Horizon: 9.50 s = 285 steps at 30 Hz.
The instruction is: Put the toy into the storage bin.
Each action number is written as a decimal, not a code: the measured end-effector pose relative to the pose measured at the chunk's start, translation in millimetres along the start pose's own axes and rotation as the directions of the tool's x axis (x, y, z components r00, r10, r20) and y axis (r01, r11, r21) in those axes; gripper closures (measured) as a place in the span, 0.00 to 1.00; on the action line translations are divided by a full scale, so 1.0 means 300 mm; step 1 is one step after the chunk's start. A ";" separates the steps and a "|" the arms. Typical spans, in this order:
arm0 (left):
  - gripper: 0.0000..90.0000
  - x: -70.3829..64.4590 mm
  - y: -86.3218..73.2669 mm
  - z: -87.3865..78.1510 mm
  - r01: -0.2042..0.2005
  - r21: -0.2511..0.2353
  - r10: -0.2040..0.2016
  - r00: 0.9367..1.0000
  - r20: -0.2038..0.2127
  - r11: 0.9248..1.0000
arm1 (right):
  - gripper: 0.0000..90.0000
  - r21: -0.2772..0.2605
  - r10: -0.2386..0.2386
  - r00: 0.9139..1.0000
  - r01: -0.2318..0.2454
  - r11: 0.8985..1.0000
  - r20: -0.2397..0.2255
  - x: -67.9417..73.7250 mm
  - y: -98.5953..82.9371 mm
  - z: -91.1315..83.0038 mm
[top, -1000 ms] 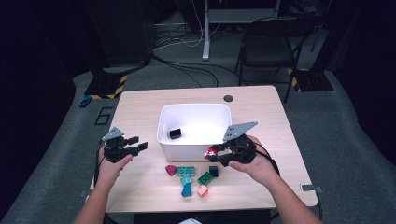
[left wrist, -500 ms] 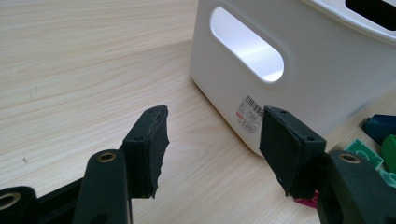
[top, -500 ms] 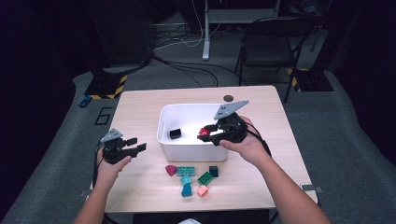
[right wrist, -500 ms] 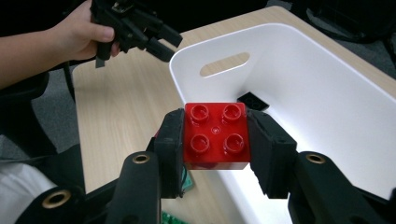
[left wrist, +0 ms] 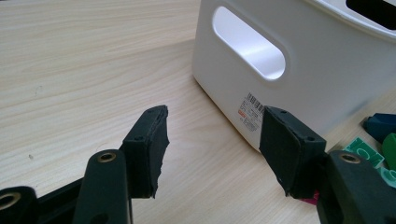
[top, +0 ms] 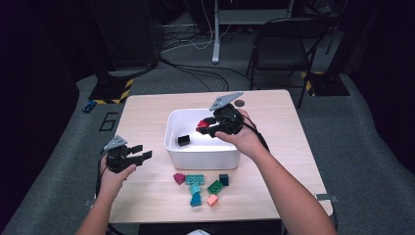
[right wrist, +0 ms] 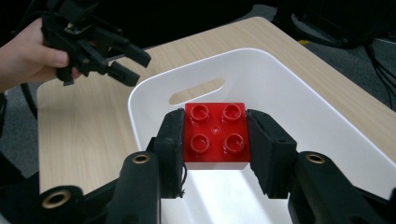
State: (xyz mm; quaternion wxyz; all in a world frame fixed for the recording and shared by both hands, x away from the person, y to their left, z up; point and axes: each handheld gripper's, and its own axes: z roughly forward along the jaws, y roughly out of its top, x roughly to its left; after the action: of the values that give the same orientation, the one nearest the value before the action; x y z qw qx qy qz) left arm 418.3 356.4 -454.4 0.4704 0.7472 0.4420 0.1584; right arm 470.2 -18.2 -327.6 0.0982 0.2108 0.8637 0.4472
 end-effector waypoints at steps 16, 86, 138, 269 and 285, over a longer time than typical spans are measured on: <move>0.46 -0.002 -0.001 0.003 -0.006 0.006 0.006 1.000 0.009 1.000 | 0.65 0.039 -0.001 0.999 -0.001 0.999 0.046 -0.073 0.018 0.186; 0.46 -0.004 -0.009 0.010 -0.001 0.012 0.001 1.000 -0.003 1.000 | 0.60 -0.018 -0.086 0.996 0.085 0.996 -0.018 0.120 -0.045 -0.076; 0.46 -0.002 -0.012 0.014 0.002 0.022 -0.002 1.000 -0.012 1.000 | 0.59 0.075 -0.004 1.000 0.005 0.997 -0.014 0.226 -0.553 0.117; 0.46 0.008 -0.010 0.021 0.006 0.018 -0.006 1.000 -0.008 1.000 | 0.47 0.063 0.001 1.000 0.000 0.998 -0.011 0.040 -0.019 0.006; 0.46 0.008 -0.009 0.023 0.006 0.018 -0.006 1.000 -0.002 1.000 | 0.47 0.051 0.008 1.000 -0.008 0.999 0.019 -0.032 0.022 0.182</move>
State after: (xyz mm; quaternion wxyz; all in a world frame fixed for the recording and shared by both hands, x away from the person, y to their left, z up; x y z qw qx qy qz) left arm 422.7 355.1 -460.7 0.4635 0.7501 0.4460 0.1537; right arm 500.0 20.6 -354.1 0.0990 0.2208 0.8731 0.4233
